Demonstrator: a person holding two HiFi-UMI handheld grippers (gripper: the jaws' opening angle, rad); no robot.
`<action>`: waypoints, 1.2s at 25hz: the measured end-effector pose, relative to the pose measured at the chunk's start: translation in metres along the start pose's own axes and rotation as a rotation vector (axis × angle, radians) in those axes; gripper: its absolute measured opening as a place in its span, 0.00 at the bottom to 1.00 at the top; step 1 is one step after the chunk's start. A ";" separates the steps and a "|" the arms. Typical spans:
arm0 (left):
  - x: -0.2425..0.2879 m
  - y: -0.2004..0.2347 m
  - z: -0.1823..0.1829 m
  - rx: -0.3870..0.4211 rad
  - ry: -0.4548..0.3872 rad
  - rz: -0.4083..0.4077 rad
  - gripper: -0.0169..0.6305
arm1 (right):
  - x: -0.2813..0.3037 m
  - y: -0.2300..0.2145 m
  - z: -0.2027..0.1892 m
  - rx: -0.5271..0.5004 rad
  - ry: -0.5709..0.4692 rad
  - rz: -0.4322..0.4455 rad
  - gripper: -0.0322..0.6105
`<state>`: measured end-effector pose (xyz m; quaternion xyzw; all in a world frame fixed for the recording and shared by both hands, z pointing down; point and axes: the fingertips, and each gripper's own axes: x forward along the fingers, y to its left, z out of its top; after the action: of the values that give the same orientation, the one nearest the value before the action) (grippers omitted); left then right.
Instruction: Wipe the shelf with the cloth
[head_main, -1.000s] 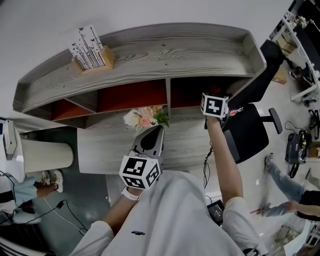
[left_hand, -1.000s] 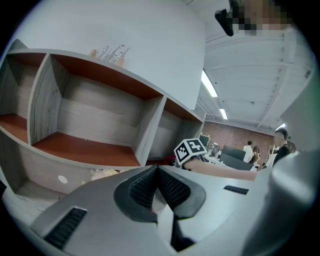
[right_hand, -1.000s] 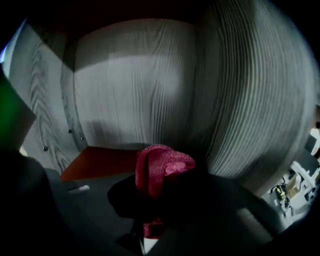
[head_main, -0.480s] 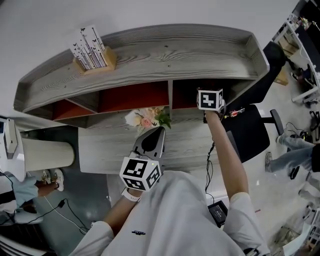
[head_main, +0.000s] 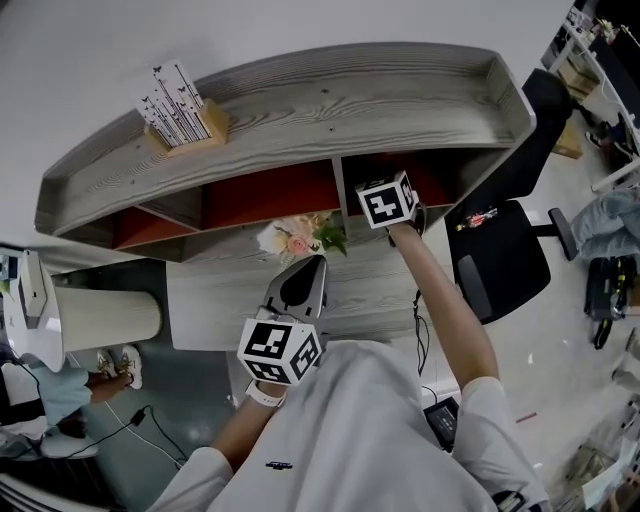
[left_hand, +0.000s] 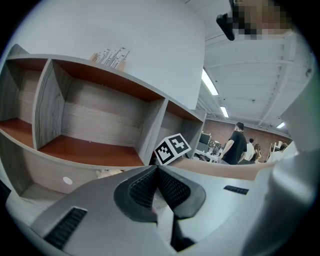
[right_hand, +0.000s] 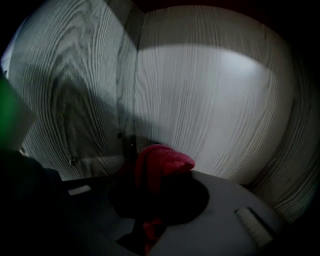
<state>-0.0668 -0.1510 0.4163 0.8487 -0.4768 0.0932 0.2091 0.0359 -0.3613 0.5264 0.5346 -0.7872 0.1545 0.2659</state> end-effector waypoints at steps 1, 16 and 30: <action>-0.001 0.000 0.000 0.002 0.002 0.003 0.04 | 0.001 0.002 0.001 0.021 0.004 0.011 0.15; -0.005 -0.008 0.006 0.030 -0.007 0.003 0.04 | -0.001 0.039 0.025 0.478 -0.023 0.449 0.12; -0.005 -0.023 0.008 0.048 -0.011 -0.025 0.04 | -0.098 0.032 0.131 0.564 -0.538 0.534 0.12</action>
<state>-0.0501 -0.1396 0.4013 0.8599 -0.4647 0.0974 0.1873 0.0012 -0.3438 0.3644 0.3857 -0.8654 0.2814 -0.1521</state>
